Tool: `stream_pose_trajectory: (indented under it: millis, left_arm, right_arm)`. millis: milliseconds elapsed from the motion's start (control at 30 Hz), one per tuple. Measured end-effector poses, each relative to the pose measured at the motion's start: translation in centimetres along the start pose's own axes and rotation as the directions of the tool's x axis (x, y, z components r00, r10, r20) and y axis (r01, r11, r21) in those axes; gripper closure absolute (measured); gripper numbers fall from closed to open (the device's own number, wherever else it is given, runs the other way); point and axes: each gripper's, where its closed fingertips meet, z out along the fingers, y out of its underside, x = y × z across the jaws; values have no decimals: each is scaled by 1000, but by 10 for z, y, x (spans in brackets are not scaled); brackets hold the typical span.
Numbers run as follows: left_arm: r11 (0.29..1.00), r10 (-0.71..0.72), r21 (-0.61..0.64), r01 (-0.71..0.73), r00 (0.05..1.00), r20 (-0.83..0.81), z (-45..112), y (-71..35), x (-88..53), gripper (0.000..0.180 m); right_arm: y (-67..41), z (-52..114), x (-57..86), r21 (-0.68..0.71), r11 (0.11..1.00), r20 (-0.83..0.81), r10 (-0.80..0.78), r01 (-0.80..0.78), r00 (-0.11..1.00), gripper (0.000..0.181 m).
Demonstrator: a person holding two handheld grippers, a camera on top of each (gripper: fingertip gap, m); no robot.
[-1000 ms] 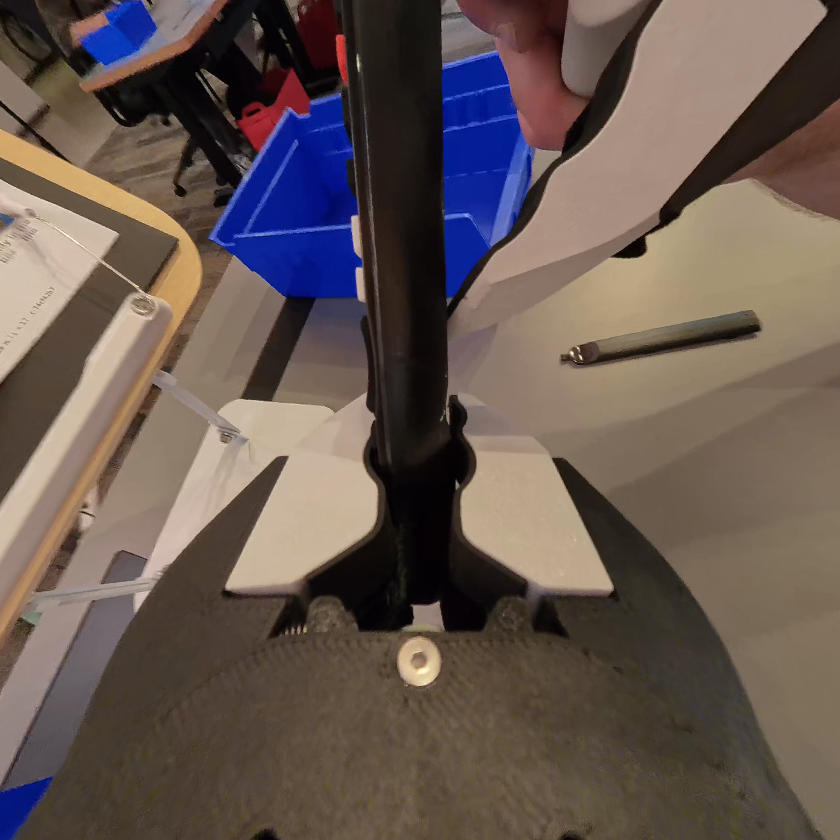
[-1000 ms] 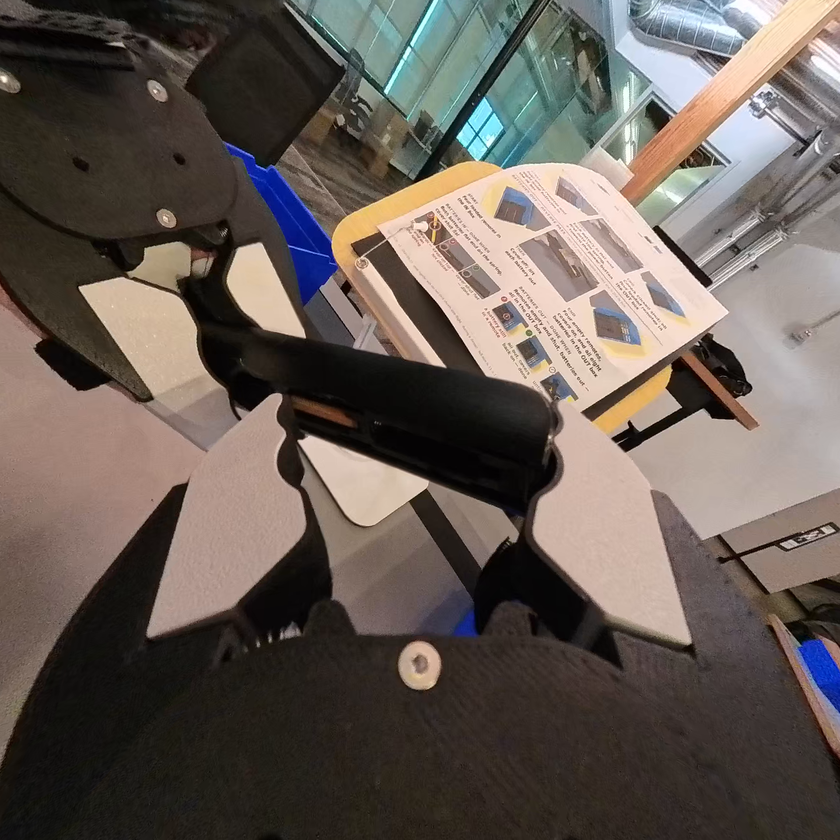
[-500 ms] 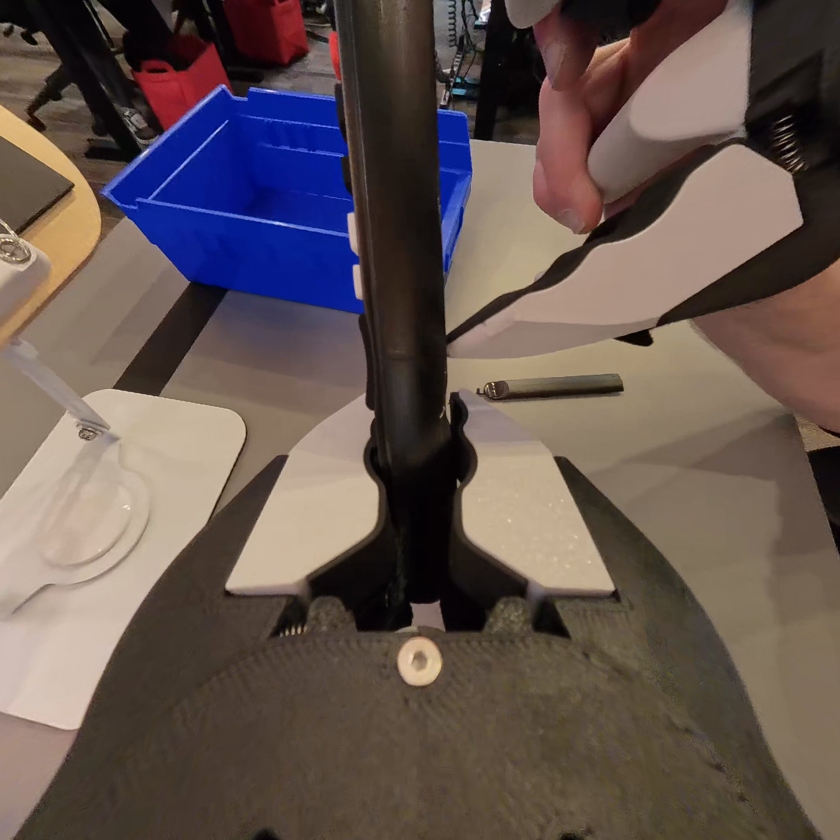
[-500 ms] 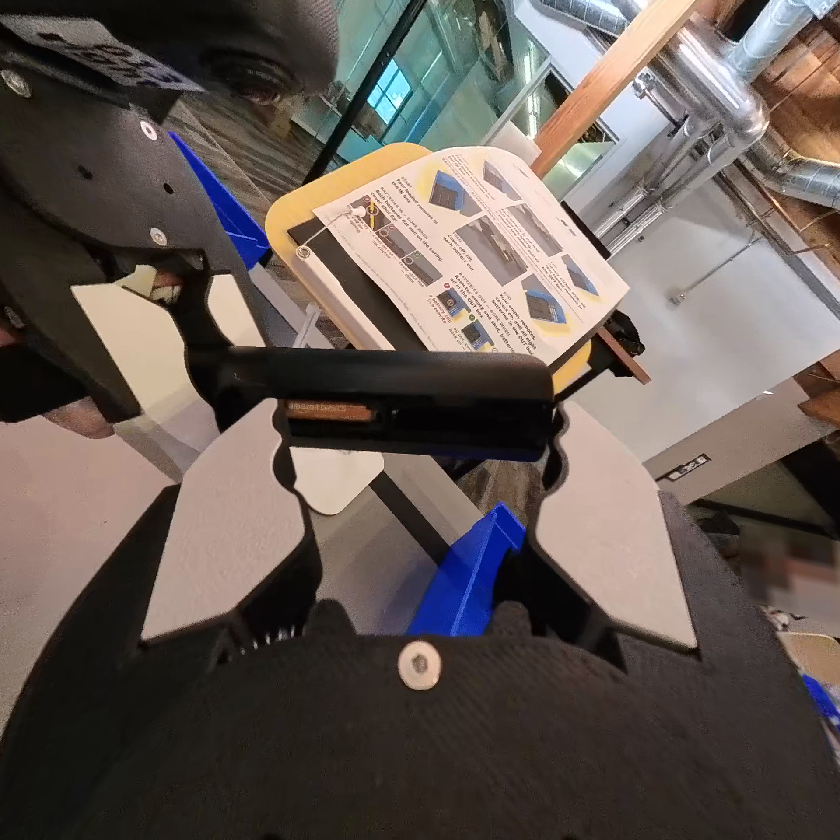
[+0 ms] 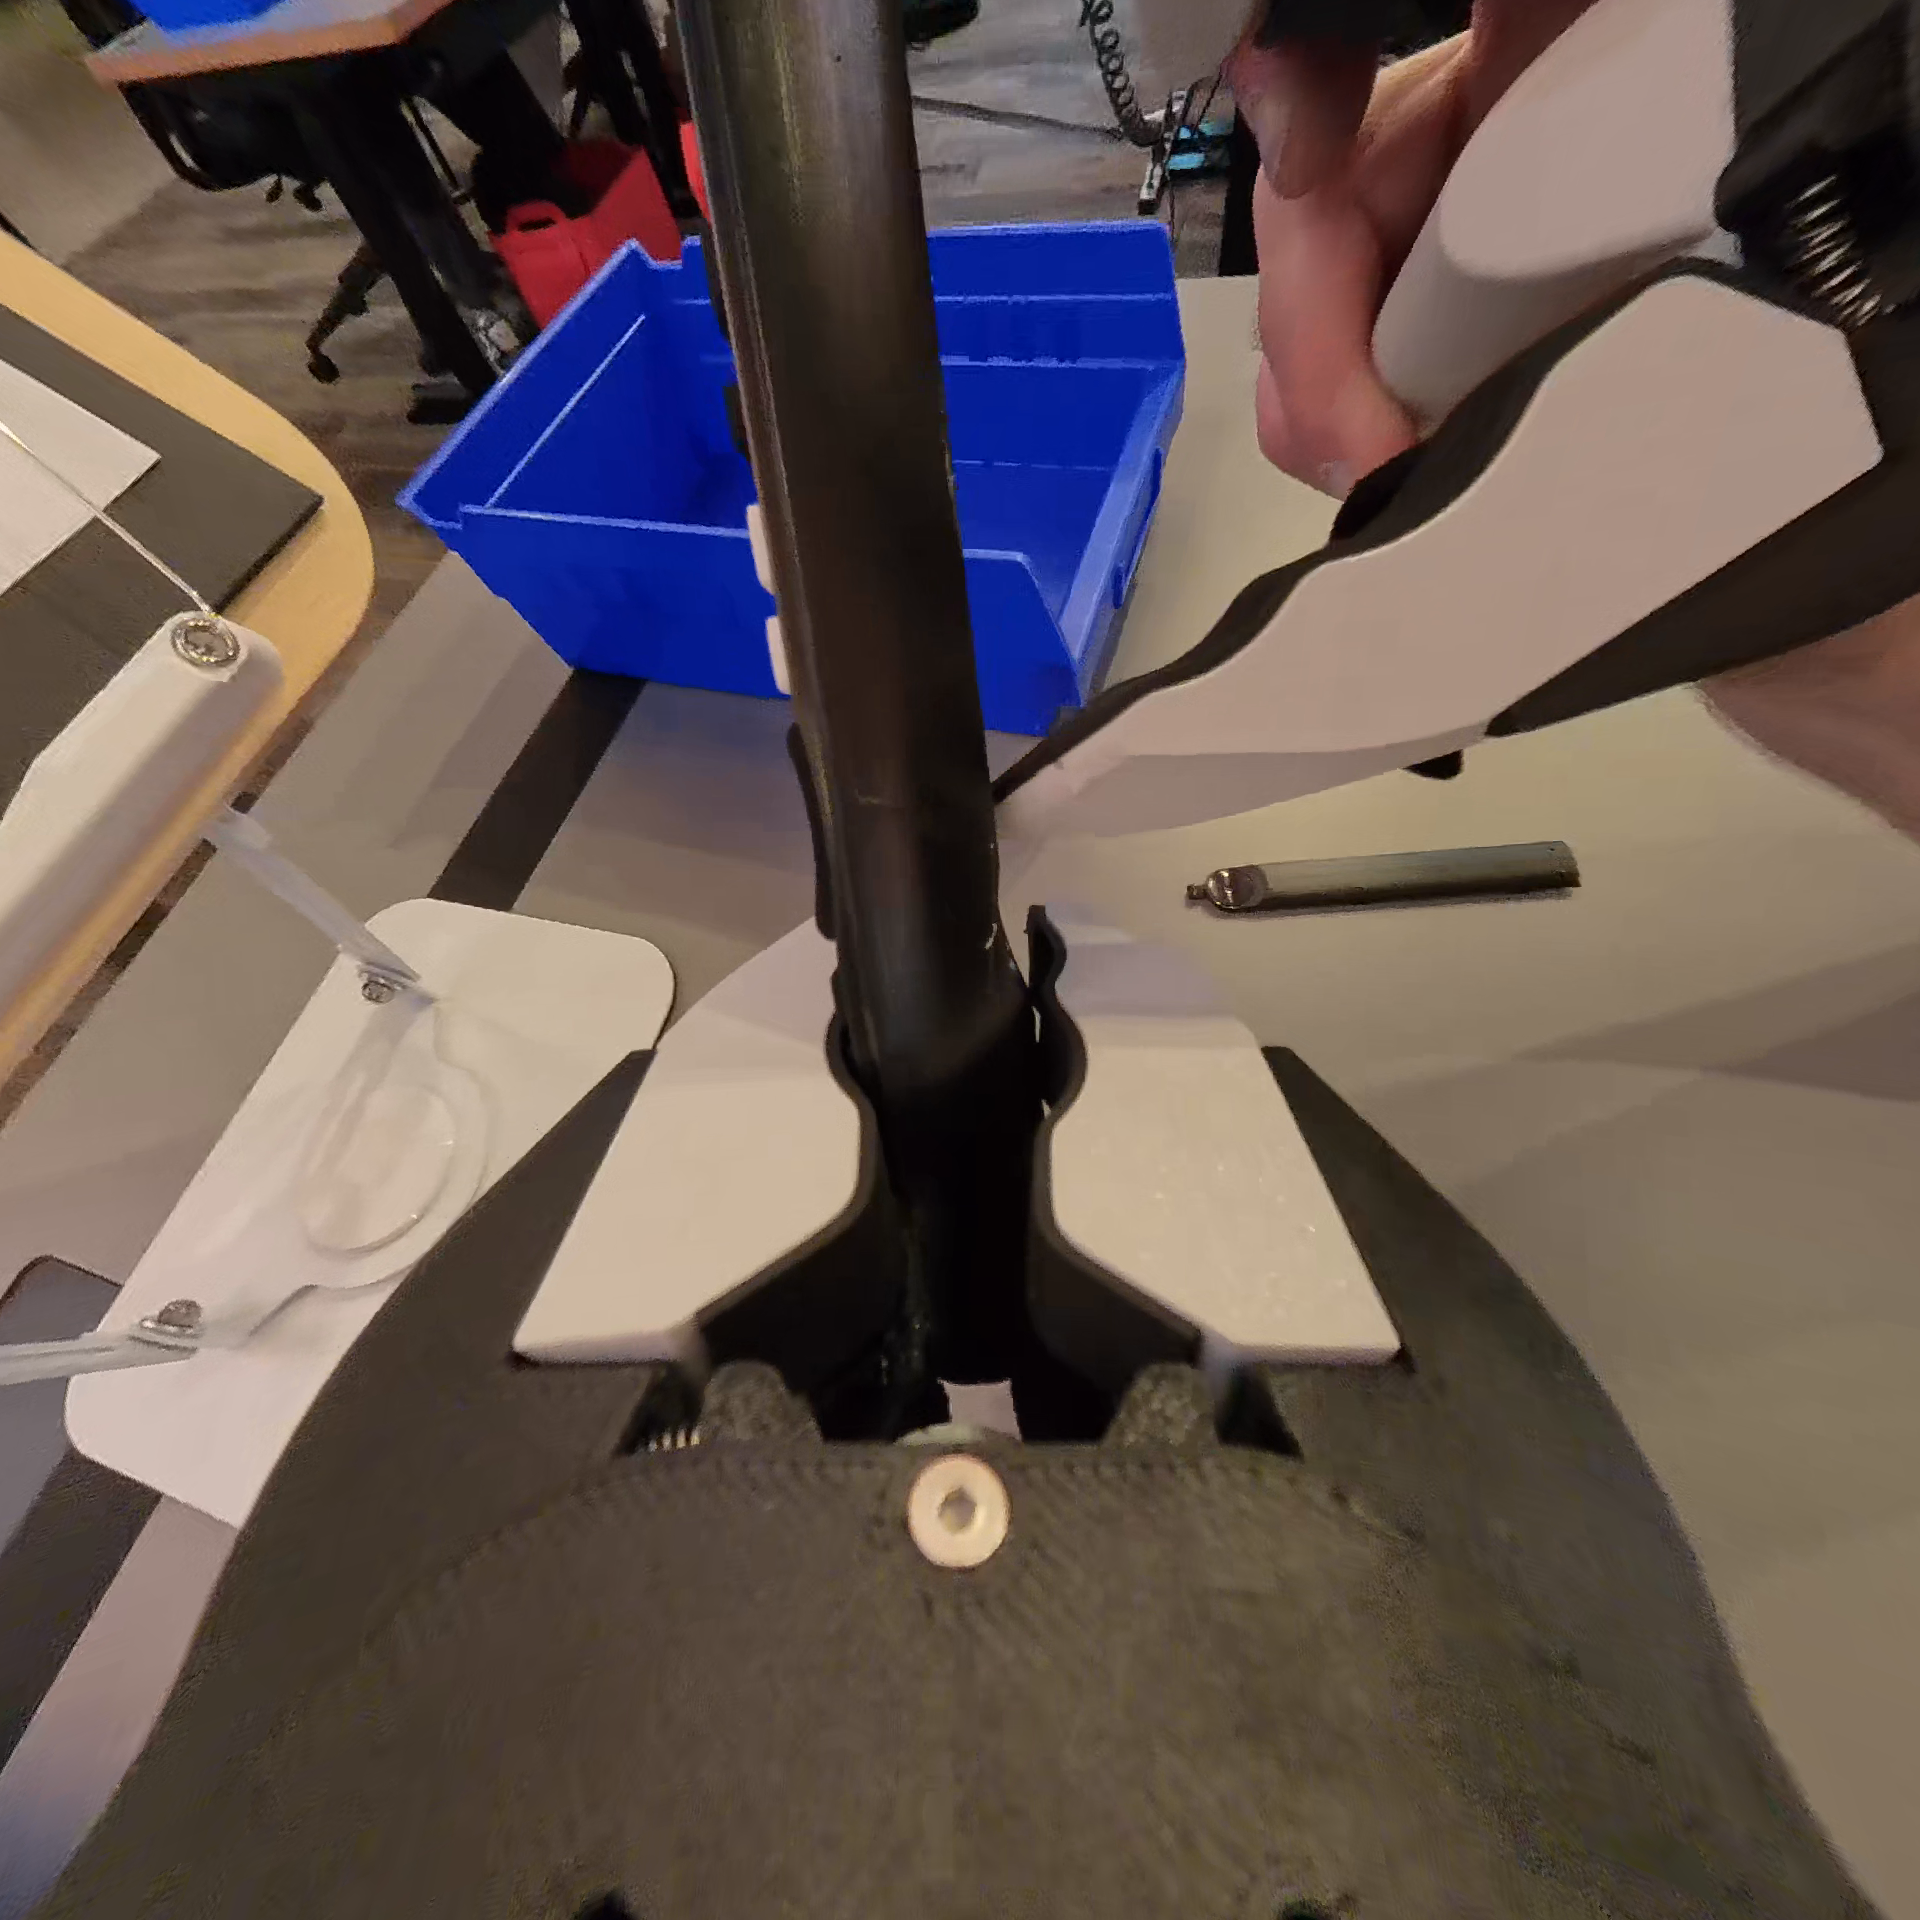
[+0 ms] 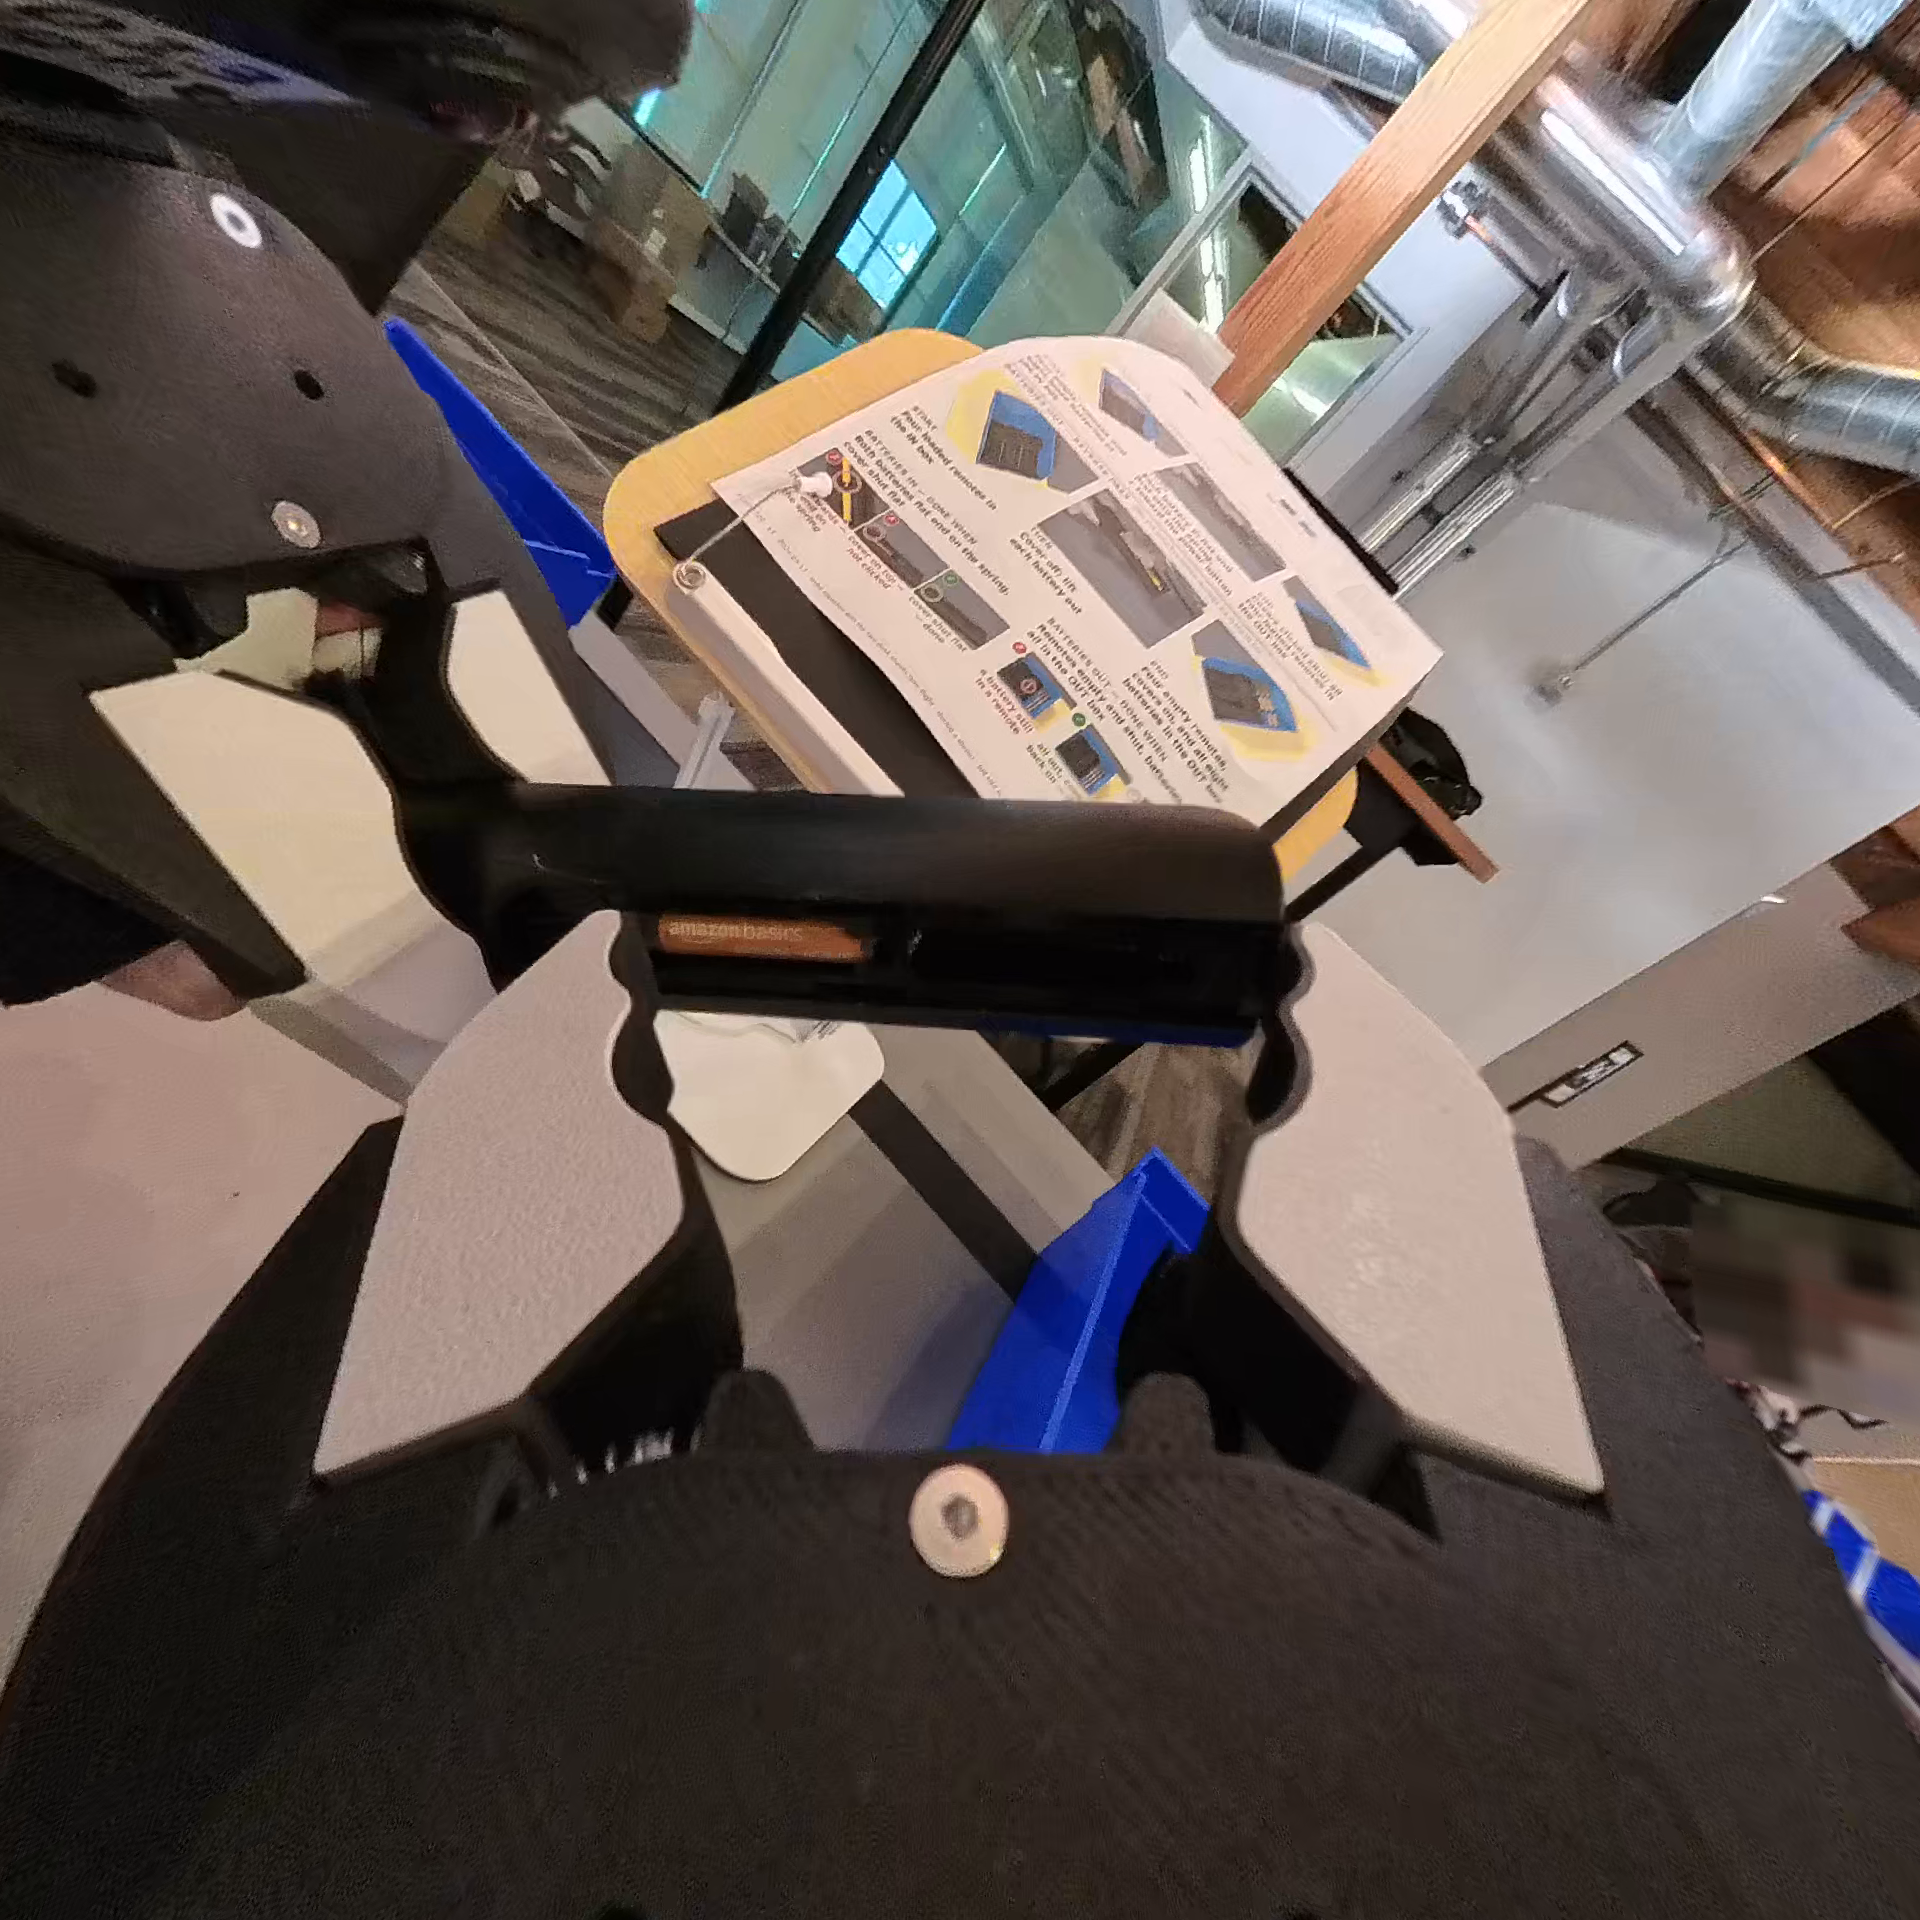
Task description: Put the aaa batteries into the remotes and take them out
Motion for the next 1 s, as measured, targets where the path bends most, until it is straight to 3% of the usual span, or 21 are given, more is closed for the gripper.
stream_pose_trajectory:
  millis: [300, 400, 500, 533, 567, 1000]
  left_arm:
    - [999, 40, -40, -36, 993, 113, 4, 9, -17, 155]
    - [997, 57, -52, -49, 988, 144, 2, 11, -23, 156]
    - [1000, 14, -19, -12, 994, 110, 3, 7, -20, 156]
    - [1000, 10, -23, -7, 993, 119, 4, 8, -22, 155]
    - [1000, 8, -28, -5, 992, 125, 5, 10, -23, 155]
    - [998, 59, -43, -52, 983, 176, 4, 10, -26, 155]
  right_arm:
    - [7, 10, -1, -7, 1000, -23, 17, -17, 1000, 73]
    - [5, 7, 5, 1, 1000, -37, 17, -17, 999, 96]
    - [4, 9, 5, 17, 1000, -43, 11, -10, 999, 91]
    - [7, 15, -2, -5, 1000, -26, 17, -17, 1000, 73]
    - [9, 16, -3, -16, 1000, -36, 19, -19, 999, 72]
    - [11, 15, -2, -36, 997, -46, 66, -67, 997, 75]
